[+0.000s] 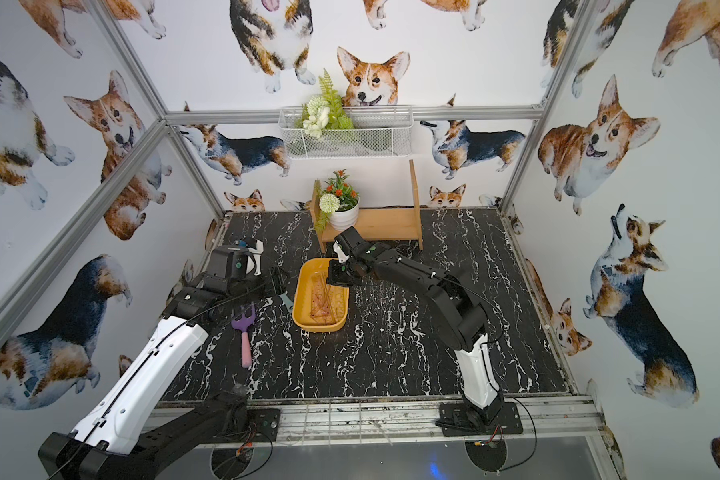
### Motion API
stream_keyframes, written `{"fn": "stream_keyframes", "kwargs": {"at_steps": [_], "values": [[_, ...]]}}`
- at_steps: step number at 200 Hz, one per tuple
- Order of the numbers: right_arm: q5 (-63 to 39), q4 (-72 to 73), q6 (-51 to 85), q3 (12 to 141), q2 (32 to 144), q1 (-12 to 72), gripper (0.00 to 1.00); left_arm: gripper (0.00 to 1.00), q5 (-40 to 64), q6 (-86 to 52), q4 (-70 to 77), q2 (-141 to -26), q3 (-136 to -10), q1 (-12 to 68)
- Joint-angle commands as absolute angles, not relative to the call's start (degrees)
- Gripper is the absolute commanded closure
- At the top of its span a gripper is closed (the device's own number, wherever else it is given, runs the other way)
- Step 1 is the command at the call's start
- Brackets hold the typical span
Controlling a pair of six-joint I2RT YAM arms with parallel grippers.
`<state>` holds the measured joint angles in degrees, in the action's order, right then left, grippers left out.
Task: Put the scattered rulers into the storage box
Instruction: Reset both arms
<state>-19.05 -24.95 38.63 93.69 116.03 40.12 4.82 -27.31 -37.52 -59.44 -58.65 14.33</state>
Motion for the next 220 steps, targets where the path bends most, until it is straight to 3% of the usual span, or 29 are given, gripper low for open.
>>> {"fn": "stream_keyframes", "kwargs": {"at_steps": [1,42,69,101,146,154,158,200,220], "values": [[-16.05,-27.79,36.19,95.41,115.86,40.17,0.59,0.30,4.43,-27.71,-36.78,-58.52,-58.45,13.89],[-10.41,-29.86,33.12,95.65,111.40,40.21,0.33,0.22,0.62,-27.70,-35.50,-56.67,-59.61,13.80],[-3.13,-30.51,30.30,93.30,105.34,40.08,0.24,0.18,-3.81,-26.44,-31.33,-54.12,-59.09,13.80],[8.75,-29.18,26.28,87.60,95.47,39.42,0.20,0.04,-9.94,-22.35,-24.18,-49.97,-57.16,13.80],[27.07,-15.48,19.40,70.71,75.53,38.76,0.13,0.01,-14.15,-18.34,-14.30,-44.70,-52.67,13.80],[28.72,-12.21,17.93,67.28,71.54,38.55,0.01,0.01,-13.23,-17.09,-13.06,-44.53,-52.48,13.80],[29.14,-11.37,17.15,66.41,70.37,38.32,0.00,0.01,-12.86,-16.48,-12.47,-44.60,-52.35,13.80],[34.58,15.95,0.45,43.91,53.73,37.93,0.00,0.00,-15.42,-12.67,-3.44,-46.66,-45.83,13.79],[30.71,20.06,3.33,37.16,49.56,29.90,0.00,0.00,-22.07,-11.86,3.20,-47.85,-38.29,13.80]]}}
